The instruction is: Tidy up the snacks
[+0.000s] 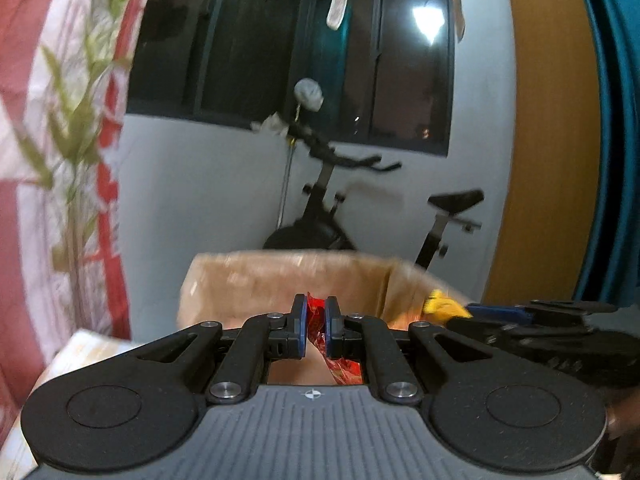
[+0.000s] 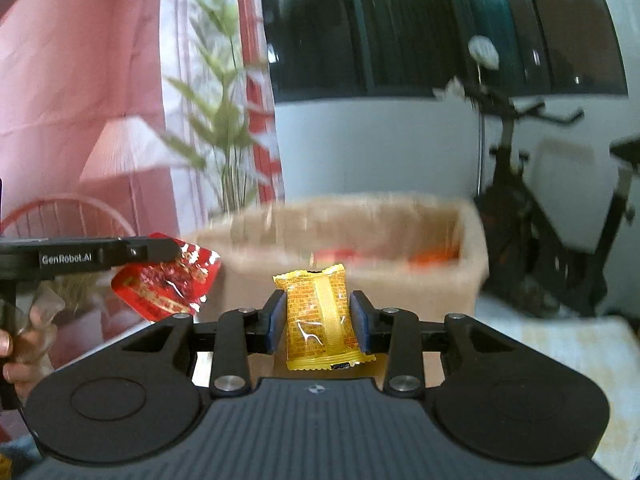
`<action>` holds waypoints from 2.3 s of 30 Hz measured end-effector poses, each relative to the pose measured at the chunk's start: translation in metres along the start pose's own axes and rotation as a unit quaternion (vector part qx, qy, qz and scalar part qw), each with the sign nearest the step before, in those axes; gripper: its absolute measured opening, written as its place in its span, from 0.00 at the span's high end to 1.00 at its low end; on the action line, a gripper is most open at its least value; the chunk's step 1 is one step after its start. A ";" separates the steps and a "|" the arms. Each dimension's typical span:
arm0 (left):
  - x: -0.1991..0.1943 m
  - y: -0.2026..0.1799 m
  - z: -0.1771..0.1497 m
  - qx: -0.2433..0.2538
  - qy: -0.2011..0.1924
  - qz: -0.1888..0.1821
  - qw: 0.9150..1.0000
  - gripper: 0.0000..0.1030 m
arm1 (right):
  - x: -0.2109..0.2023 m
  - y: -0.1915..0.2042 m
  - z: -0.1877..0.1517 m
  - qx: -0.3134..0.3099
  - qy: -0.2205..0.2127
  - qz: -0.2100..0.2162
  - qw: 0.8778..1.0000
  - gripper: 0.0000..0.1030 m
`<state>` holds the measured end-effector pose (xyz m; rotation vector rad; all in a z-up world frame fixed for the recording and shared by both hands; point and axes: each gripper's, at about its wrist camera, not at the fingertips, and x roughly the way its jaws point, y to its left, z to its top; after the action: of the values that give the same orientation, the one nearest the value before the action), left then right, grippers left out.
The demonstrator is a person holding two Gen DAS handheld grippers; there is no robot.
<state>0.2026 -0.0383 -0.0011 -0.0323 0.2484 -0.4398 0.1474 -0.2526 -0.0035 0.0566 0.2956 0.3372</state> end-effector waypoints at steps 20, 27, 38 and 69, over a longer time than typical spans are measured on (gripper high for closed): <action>0.118 0.011 0.022 0.008 0.071 0.022 0.997 0.56 | 0.112 -0.025 0.013 -0.058 0.056 -0.103 0.991 0.53; 0.089 0.021 0.028 0.003 0.070 0.036 0.997 0.26 | 0.086 -0.028 0.024 -0.029 0.052 -0.103 0.993 0.35; 0.042 0.014 0.034 0.014 0.071 0.057 0.996 0.07 | 0.040 -0.014 0.038 0.011 0.040 -0.102 0.994 0.07; -0.120 -0.038 0.042 0.034 0.019 0.138 0.990 0.05 | -0.091 0.062 0.048 0.039 -0.003 -0.113 0.993 0.00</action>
<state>0.0920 -0.0228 0.0705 0.0761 0.2712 -0.1725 0.0599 -0.2244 0.0735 0.0993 0.3067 0.1005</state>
